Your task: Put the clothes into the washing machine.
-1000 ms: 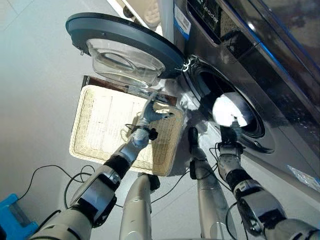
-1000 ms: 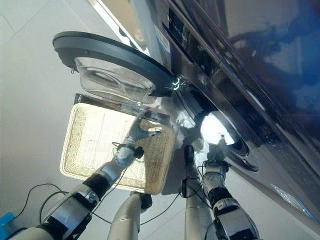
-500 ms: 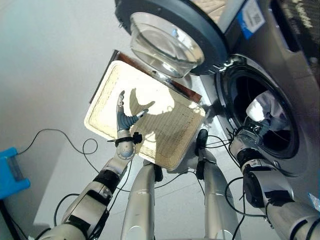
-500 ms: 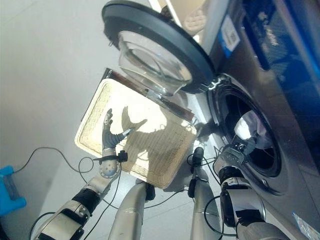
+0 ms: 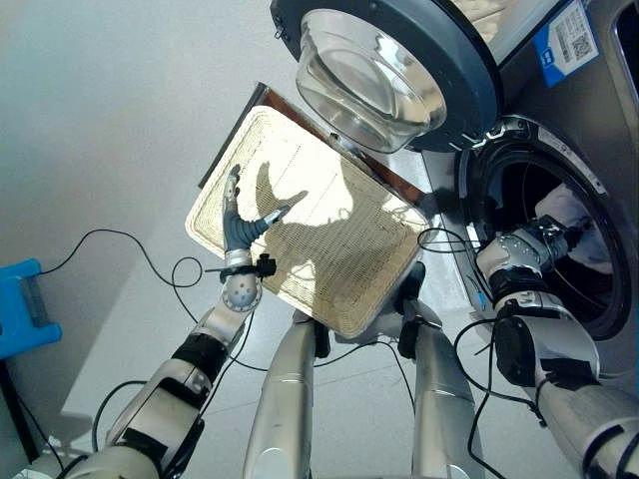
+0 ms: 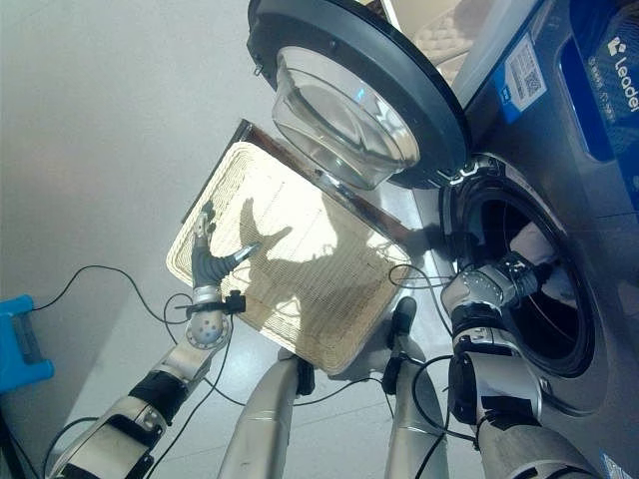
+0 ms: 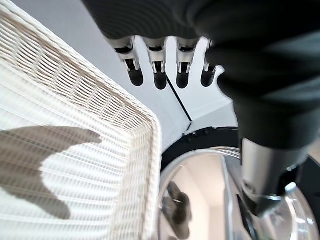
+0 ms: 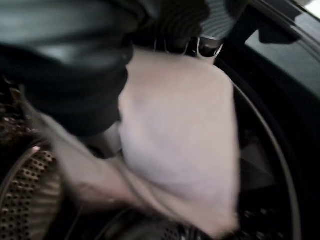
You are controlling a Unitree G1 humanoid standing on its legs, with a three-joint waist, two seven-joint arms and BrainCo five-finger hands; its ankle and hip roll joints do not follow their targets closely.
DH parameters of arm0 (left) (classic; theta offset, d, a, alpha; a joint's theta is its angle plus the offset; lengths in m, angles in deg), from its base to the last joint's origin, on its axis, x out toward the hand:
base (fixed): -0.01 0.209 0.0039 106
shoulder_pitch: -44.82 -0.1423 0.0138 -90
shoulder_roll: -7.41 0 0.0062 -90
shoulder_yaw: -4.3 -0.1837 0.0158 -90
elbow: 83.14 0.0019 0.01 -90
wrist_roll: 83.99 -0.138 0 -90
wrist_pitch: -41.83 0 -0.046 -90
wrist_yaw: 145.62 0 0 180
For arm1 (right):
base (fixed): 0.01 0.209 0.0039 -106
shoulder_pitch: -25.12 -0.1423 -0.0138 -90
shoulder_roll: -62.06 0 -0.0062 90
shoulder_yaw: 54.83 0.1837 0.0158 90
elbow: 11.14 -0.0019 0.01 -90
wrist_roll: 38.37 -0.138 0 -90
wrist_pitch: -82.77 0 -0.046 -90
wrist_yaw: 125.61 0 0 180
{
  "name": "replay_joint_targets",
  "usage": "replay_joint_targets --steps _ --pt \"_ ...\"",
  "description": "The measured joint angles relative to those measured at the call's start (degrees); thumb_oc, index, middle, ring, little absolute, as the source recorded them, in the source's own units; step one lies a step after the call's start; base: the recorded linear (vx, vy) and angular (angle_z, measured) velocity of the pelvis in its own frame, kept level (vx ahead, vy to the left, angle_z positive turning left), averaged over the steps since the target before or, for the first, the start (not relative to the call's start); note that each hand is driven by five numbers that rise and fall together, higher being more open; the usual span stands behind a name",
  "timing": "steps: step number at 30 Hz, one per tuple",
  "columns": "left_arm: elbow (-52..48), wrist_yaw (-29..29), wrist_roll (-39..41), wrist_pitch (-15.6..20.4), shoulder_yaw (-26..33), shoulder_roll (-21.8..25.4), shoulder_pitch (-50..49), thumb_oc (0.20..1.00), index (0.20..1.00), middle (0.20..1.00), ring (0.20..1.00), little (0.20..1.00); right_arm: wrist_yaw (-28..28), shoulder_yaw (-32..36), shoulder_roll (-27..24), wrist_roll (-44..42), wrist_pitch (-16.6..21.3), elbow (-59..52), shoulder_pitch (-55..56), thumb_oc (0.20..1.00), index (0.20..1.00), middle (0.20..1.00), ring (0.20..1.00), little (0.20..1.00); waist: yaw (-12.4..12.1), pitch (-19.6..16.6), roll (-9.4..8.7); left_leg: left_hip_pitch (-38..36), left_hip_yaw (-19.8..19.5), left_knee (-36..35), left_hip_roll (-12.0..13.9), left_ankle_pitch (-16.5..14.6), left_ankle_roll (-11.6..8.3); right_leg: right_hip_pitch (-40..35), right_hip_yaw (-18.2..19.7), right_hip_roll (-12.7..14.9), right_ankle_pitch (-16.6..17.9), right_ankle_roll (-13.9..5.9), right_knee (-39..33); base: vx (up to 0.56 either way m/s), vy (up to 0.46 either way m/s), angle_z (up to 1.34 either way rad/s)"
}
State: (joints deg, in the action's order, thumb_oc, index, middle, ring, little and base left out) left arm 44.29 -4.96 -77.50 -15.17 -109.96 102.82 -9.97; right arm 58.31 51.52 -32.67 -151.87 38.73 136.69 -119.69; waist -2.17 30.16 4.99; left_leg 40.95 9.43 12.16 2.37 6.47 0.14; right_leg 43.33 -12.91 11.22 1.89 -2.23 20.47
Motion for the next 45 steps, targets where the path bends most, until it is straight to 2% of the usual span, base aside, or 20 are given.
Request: replay_joint_targets --steps 5,14,19,23,24,25,26,28,33,40,45 --pt "-0.01 0.00 0.02 -0.20 -0.02 0.01 -0.16 1.000 1.000 1.000 1.000 1.000 -0.82 -0.04 -0.68 0.00 1.21 -0.03 0.67 1.000 1.000 1.000 1.000 1.000 0.29 0.00 0.00 -0.10 -0.01 0.00 0.01 0.04 0.02 -0.08 0.02 0.00 0.00 0.01 0.12 0.00 0.000 0.00" --pt "0.07 -0.03 0.05 -0.99 -0.49 -0.01 -0.18 1.000 1.000 1.000 1.000 1.000 -0.34 -0.41 -0.73 0.00 0.66 1.86 2.09 1.000 1.000 1.000 1.000 1.000 1.46 0.00 0.00 -0.43 -0.01 -0.04 -0.01 0.09 0.07 -0.40 0.08 0.02 0.01 0.01 0.16 0.00 0.000 0.00" --pt "0.50 -0.07 0.04 -1.28 -0.58 0.00 0.05 1.000 1.000 1.000 1.000 1.000 -1.54 -2.22 -1.56 0.01 -4.33 7.55 2.61 1.000 1.000 1.000 1.000 1.000 1.40 0.00 0.00 -1.57 0.01 -0.20 -0.06 0.18 0.06 -1.47 0.10 0.06 0.01 0.00 0.17 0.00 0.000 0.00" --pt "1.49 -0.08 0.05 -1.29 -0.53 0.02 -0.15 1.000 1.000 1.000 1.000 1.000 -2.29 -4.20 -1.35 3.45 -8.93 8.64 3.51 1.000 1.000 1.000 1.000 1.000 1.41 -0.01 0.01 -2.59 0.00 -0.61 -0.12 0.35 -0.01 -2.33 0.12 0.07 -0.01 -0.01 0.14 0.00 0.008 0.00" --pt "2.34 -0.06 0.04 -1.39 -0.51 -0.01 -0.22 1.000 1.000 1.000 1.000 1.000 -2.27 -5.98 -0.76 8.84 -11.23 8.40 4.26 1.000 1.000 1.000 1.000 1.000 1.42 0.00 0.00 -3.12 -0.04 -0.64 -0.11 0.37 -0.04 -2.86 0.14 0.04 -0.02 0.00 0.15 0.00 0.000 0.00" --pt "2.34 -0.06 0.04 -1.39 -0.51 -0.01 -0.22 1.000 1.000 1.000 1.000 1.000 -2.27 -5.98 -0.76 8.84 -11.23 8.40 4.26 1.000 1.000 1.000 1.000 1.000 1.42 0.00 0.00 -3.12 -0.04 -0.64 -0.11 0.37 -0.04 -2.86 0.14 0.04 -0.02 0.00 0.15 0.00 0.000 0.00" --pt "2.98 0.14 0.01 -1.72 -0.48 -0.22 -0.25 1.000 1.000 1.000 1.000 1.000 -1.70 -8.72 0.02 15.92 -14.18 8.35 5.96 1.000 1.000 1.000 1.000 1.000 1.40 0.00 0.00 -4.43 -0.05 -0.95 -0.13 0.38 -0.05 -4.10 0.15 0.06 -0.11 -0.03 0.09 0.00 0.000 0.00" --pt "3.01 0.16 0.02 -1.83 -0.27 -0.13 -0.34 1.000 1.000 1.000 1.000 1.000 -0.73 -9.83 0.65 19.60 -16.21 8.32 6.92 1.000 1.000 1.000 1.000 1.000 1.32 0.00 0.00 -5.43 -0.05 -1.11 -0.15 0.37 -0.06 -5.11 0.05 0.05 -0.17 -0.08 -0.03 0.00 0.000 0.00" --pt "4.66 1.65 -0.02 -1.85 0.96 -0.31 -1.84 1.000 1.000 1.000 1.000 1.000 0.37 -12.90 1.94 35.75 -23.13 10.11 11.25 1.000 1.000 1.000 1.000 1.000 1.38 -0.01 -0.03 -9.36 -0.39 -1.77 -0.23 0.32 -0.36 -9.01 -0.07 0.13 -1.04 -0.54 -0.02 0.01 0.002 0.04" --pt "7.03 1.81 -1.27 -1.88 1.36 -3.15 -5.76 1.000 1.000 1.000 1.000 1.000 1.94 -19.57 4.67 53.75 -27.12 10.17 18.99 1.000 1.000 1.000 1.000 1.000 1.53 0.04 -0.33 -14.50 -0.71 -3.74 -0.23 0.67 -0.66 -13.82 -0.33 -0.15 -1.74 -0.66 -0.80 0.02 0.016 0.02" --pt "10.46 1.69 -2.11 -1.77 3.14 -5.68 -7.87 1.000 1.000 1.000 1.000 1.000 1.56 -23.06 8.68 60.19 -31.85 11.97 23.51 1.000 1.000 1.000 1.000 1.000 1.62 -0.01 -1.28 -19.09 -0.68 -5.69 0.02 0.63 -1.01 -18.27 -0.31 -0.86 -1.99 -0.72 -2.49 0.05 0.018 -0.01"
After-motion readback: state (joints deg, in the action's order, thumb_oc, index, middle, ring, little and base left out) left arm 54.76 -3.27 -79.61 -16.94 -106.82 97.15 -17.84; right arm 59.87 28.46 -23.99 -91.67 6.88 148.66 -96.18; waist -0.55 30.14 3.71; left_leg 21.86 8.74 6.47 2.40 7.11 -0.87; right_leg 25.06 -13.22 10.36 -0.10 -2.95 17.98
